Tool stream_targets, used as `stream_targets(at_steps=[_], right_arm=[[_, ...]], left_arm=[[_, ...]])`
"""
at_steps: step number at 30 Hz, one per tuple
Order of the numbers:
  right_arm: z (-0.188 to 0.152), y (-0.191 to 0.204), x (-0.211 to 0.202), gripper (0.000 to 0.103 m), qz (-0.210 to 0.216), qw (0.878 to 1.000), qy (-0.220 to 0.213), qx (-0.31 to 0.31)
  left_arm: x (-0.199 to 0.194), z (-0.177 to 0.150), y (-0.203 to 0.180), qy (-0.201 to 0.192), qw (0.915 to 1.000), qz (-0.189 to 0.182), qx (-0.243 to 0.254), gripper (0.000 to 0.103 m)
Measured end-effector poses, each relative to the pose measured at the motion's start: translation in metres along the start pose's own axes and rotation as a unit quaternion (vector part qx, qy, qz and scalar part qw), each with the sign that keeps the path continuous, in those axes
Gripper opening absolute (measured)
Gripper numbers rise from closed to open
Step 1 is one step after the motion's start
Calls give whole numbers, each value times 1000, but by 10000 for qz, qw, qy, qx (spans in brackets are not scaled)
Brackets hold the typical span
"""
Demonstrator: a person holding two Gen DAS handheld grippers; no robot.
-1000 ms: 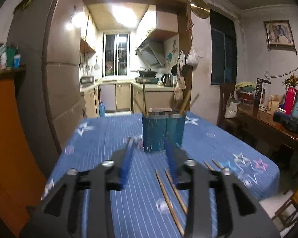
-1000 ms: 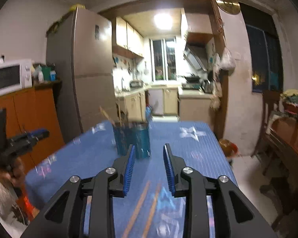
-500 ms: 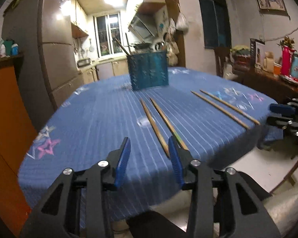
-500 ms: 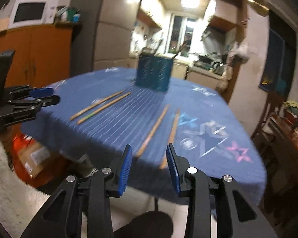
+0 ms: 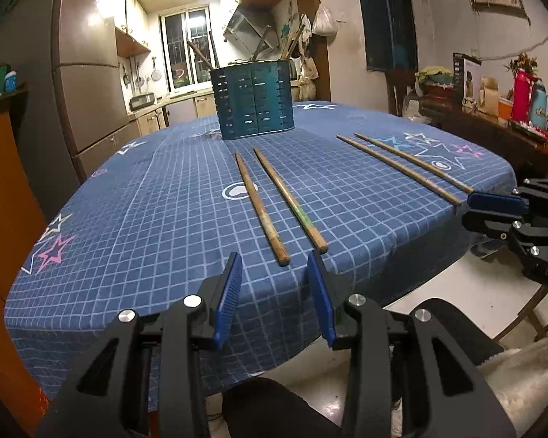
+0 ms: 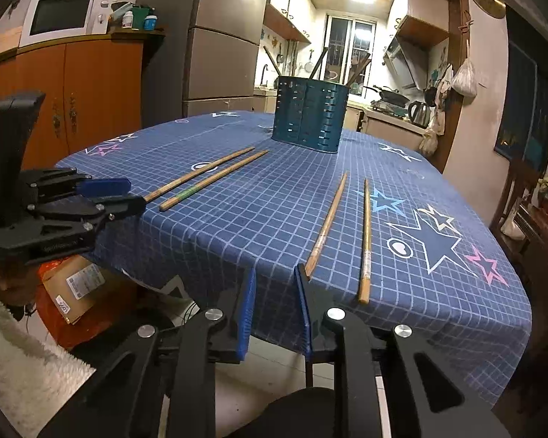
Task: Organize utensils
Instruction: 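Withdraw both open tools back to the remaining chopsticks, then close the left tool on a chopstick while the right tool grasps another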
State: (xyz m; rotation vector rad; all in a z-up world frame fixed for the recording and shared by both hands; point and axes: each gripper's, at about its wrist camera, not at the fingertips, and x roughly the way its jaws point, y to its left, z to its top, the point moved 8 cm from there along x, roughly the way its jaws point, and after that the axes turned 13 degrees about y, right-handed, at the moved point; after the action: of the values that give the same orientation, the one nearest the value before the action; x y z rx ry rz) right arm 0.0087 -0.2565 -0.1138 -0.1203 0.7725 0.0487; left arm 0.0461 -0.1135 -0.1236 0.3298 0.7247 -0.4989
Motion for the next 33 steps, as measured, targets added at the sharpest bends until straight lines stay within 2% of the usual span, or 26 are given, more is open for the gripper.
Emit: stream_targets(at_steps=[11, 16, 25, 33], right_arm=[[0, -26, 6, 21, -474, 9971, -232, 541], [-2, -22, 9, 21, -546, 9962, -458, 501], [-4, -20, 12, 21, -919, 9905, -857, 553], [-2, -23, 17, 21, -1104, 9870, -915, 722]], left_arm=[[6, 7, 3, -285, 9988, 300, -248, 35], [7, 7, 2, -420, 9979, 364, -339, 35], [6, 5, -1, -571, 9965, 466, -400, 35], [5, 2, -2, -627, 9958, 513, -428, 34]])
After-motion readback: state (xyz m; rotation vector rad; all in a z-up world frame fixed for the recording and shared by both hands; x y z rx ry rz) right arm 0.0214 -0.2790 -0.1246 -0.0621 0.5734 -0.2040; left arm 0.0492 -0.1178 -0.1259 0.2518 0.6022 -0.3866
